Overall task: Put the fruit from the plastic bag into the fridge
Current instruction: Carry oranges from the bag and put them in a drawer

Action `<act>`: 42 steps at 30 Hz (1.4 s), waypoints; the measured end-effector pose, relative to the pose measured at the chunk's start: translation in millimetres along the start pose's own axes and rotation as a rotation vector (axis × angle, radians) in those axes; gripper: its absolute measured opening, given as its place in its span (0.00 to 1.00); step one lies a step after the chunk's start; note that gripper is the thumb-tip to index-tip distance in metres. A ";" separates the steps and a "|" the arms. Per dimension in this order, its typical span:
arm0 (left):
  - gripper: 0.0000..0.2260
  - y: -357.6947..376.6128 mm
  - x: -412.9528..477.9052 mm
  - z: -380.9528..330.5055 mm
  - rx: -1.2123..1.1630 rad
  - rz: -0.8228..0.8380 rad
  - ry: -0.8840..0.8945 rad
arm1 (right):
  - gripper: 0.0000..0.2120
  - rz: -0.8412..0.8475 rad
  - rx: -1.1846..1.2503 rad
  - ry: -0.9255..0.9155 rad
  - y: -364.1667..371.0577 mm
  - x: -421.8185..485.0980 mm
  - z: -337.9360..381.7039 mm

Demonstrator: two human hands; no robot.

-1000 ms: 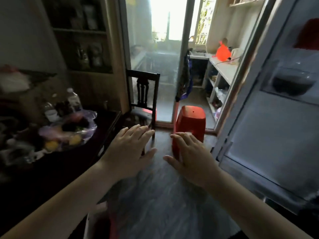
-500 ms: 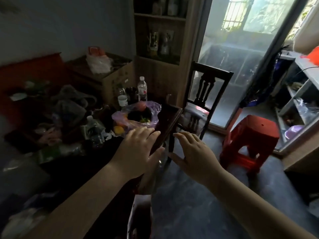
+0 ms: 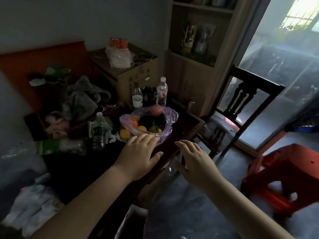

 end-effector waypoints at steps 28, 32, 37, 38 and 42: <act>0.20 116.0 171.9 93.6 -0.064 0.015 -0.329 | 0.28 0.301 0.022 -0.371 109.2 224.2 -109.3; 0.21 134.1 187.5 122.2 -0.134 0.035 -0.340 | 0.30 0.345 0.028 -0.350 136.8 262.8 -109.0; 0.21 156.7 193.8 146.7 -0.178 0.077 -0.343 | 0.30 0.409 0.056 -0.290 172.4 292.6 -112.9; 0.21 160.6 194.2 149.9 -0.198 0.086 -0.345 | 0.30 0.417 0.062 -0.283 178.3 297.3 -112.9; 0.22 176.5 198.1 162.4 -0.241 0.133 -0.340 | 0.29 0.471 0.052 -0.276 200.6 316.4 -113.8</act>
Point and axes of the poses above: each hand's wrist, its own x-axis towards the middle knuckle, its own y-axis out of the palm, z = x × y, the point moved 7 cm from there along x, towards the middle knuckle, and after that the axes turned 3 degrees about -y, right-handed, at the moved point
